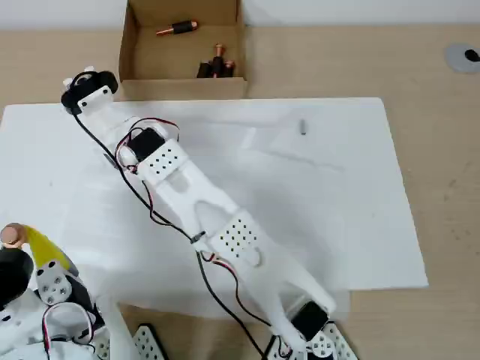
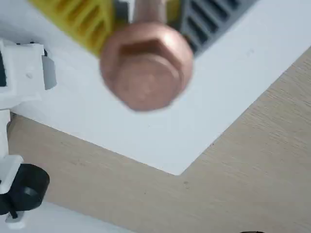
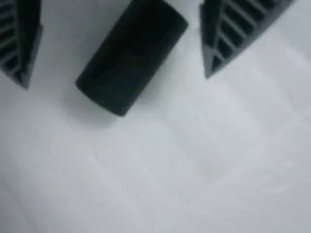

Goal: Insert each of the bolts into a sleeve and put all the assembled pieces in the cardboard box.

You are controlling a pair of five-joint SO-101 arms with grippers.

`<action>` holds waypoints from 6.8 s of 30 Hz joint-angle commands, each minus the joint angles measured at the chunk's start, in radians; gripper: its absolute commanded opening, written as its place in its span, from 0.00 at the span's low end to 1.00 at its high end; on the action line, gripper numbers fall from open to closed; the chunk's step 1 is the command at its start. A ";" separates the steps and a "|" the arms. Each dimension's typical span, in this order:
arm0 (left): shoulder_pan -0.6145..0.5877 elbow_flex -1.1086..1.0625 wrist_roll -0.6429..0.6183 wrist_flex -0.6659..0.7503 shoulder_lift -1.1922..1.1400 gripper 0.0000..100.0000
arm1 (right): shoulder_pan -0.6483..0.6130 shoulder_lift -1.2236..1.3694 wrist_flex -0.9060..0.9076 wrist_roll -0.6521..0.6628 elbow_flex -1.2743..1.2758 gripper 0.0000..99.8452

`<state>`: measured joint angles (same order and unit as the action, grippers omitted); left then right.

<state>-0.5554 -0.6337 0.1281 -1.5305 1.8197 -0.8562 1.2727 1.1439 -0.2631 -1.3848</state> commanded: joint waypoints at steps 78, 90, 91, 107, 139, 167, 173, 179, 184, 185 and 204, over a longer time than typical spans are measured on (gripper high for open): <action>-0.014 0.029 0.021 0.000 0.002 0.01 | -0.085 -0.131 0.199 -0.025 -0.068 0.26; -0.015 0.086 0.035 0.005 0.002 0.01 | -0.062 -0.179 0.198 0.052 0.062 0.26; -0.015 0.110 0.035 0.002 0.002 0.01 | -0.056 -0.179 0.209 0.054 0.064 0.26; -0.015 0.163 0.083 -0.049 0.002 0.01 | -0.074 -0.199 0.255 0.364 0.012 0.20; -0.091 0.091 0.091 0.011 0.002 0.01 | 0.008 -0.077 -0.101 0.057 0.110 0.28; -0.092 0.098 0.140 0.063 0.001 0.01 | -0.064 -0.079 -0.009 0.054 0.091 0.16; -0.138 0.098 0.140 0.063 0.001 0.01 | -0.068 -0.077 0.014 0.138 0.085 0.01; -0.147 0.098 0.140 0.063 0.001 0.01 | -0.068 -0.077 0.006 0.144 0.084 0.01; -0.146 0.098 0.140 0.063 0.001 0.01 | -0.056 -0.079 0.005 0.144 0.079 0.01; -0.146 0.094 0.140 0.063 0.001 0.01 | -0.053 -0.079 0.005 0.144 0.065 0.01; -0.169 -0.242 0.012 0.166 -0.008 0.01 | 0.085 -0.133 0.250 0.140 -0.285 0.01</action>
<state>-0.6905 -0.7718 0.1741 -1.4676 1.8182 -0.8424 1.2298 1.3817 -0.1266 -1.6210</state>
